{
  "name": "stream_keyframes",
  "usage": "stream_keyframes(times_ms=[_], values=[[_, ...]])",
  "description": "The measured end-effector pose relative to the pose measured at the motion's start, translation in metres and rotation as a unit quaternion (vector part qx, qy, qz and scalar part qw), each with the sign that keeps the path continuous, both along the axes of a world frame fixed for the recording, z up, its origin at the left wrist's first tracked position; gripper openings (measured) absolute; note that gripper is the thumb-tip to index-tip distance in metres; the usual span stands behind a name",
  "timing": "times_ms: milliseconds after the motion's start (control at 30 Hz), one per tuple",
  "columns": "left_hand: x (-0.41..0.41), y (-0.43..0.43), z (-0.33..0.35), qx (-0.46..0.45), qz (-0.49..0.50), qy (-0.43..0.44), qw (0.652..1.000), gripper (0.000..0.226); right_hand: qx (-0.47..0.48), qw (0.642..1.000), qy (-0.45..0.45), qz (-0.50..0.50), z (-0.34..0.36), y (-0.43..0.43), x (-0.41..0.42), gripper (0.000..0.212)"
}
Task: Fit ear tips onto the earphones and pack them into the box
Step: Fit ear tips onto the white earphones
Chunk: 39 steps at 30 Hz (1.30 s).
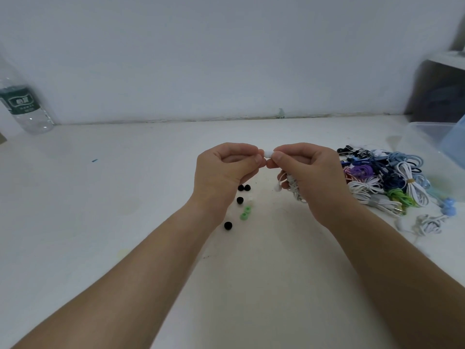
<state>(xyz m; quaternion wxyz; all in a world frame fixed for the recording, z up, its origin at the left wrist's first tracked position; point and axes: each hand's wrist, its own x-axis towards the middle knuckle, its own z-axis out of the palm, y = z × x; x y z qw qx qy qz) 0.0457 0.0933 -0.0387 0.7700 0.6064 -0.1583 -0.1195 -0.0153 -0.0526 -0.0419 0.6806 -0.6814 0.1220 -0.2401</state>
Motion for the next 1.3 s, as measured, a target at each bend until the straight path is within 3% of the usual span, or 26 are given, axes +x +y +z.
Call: stream_keyframes(times_ms=[100, 200, 267, 367, 567, 700, 767, 833, 967, 1033, 1133, 1200, 1300], values=[[0.003, 0.001, -0.001, 0.002, 0.006, -0.006, 1.0, 0.014, 0.012, 1.0, 0.004, 0.01, 0.001, 0.0, 0.0, 0.003], [0.004, 0.0, -0.001, 0.068, 0.005, -0.022, 0.997, 0.016, 0.04, 0.999, 0.003, 0.013, 0.002, -0.002, 0.0, 0.015], [0.002, -0.001, 0.0, 0.128, -0.03, -0.038, 0.991, 0.021, 0.056, 0.998, 0.001, 0.011, 0.002, -0.005, 0.0, 0.022], [-0.004, -0.004, -0.003, 0.178, -0.098, -0.051, 0.978, 0.033, 0.074, 0.997, 0.004, 0.006, 0.001, -0.007, 0.001, 0.014], [-0.003, -0.004, -0.007, 0.163, -0.07, -0.091, 0.98, 0.026, 0.081, 0.996, 0.042, -0.008, 0.003, -0.007, 0.003, 0.019], [0.003, -0.002, -0.008, 0.239, -0.049, -0.143, 0.959, 0.024, 0.004, 0.991, 0.133, -0.022, 0.001, -0.012, 0.002, 0.008], [0.003, -0.003, -0.011, 0.241, -0.059, -0.135, 0.959, 0.023, -0.146, 0.973, 0.18, -0.019, -0.001, -0.016, 0.001, 0.011], [0.001, -0.005, -0.012, 0.222, -0.069, -0.116, 0.966, 0.021, -0.29, 0.932, 0.217, -0.011, -0.003, -0.019, 0.0, 0.009], [0.0, -0.004, -0.012, 0.159, -0.104, -0.052, 0.98, 0.017, -0.336, 0.906, 0.257, 0.006, -0.003, -0.025, -0.002, 0.01], [0.0, -0.003, -0.012, 0.139, -0.118, -0.02, 0.983, 0.018, -0.348, 0.907, 0.236, -0.009, -0.003, -0.027, -0.004, 0.01], [0.001, -0.003, -0.011, 0.109, -0.132, 0.014, 0.985, 0.018, -0.335, 0.935, 0.108, -0.04, 0.002, -0.024, -0.006, 0.016], [0.003, -0.002, -0.01, 0.092, -0.124, 0.025, 0.988, 0.016, -0.287, 0.957, 0.049, -0.002, 0.008, -0.02, -0.007, 0.024], [0.005, 0.0, -0.008, 0.078, -0.115, 0.025, 0.99, 0.015, -0.274, 0.959, 0.025, 0.07, 0.007, -0.014, -0.007, 0.019]])
